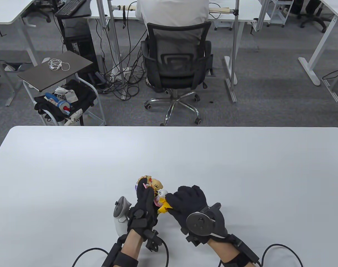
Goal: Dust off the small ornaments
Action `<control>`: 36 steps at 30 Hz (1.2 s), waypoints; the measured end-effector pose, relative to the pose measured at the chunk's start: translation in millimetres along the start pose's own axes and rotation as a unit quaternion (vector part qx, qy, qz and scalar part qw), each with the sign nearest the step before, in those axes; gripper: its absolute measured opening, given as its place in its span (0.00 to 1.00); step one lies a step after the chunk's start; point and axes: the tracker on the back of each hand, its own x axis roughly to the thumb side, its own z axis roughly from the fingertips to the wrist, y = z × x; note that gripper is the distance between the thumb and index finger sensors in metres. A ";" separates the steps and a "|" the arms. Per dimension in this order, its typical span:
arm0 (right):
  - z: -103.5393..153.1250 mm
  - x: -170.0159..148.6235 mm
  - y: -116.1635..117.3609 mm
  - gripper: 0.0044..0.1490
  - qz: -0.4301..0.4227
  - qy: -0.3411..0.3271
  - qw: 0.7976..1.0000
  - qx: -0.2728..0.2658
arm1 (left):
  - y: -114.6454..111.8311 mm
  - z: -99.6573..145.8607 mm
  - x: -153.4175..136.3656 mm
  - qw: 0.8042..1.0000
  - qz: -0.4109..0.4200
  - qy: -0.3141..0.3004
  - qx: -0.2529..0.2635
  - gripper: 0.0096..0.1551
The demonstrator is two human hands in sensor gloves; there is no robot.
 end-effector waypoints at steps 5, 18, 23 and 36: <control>0.0 5.1 -6.8 0.31 -0.039 -0.006 0.998 -0.048 | -7.6 -2.3 -7.3 1.000 0.013 0.010 -0.017 0.43; -0.5 -7.1 -2.0 0.30 -0.120 0.032 0.991 -0.047 | -4.5 -4.1 -10.4 0.996 0.080 -0.030 -0.013 0.43; -2.3 -18.0 0.9 0.29 -0.102 0.052 0.993 -0.007 | 5.7 -2.3 -0.8 1.000 0.007 -0.021 0.014 0.46; -5.4 -44.1 -26.2 0.30 -0.148 0.104 0.982 -0.047 | 106.1 22.1 62.5 0.964 -0.079 0.017 0.252 0.38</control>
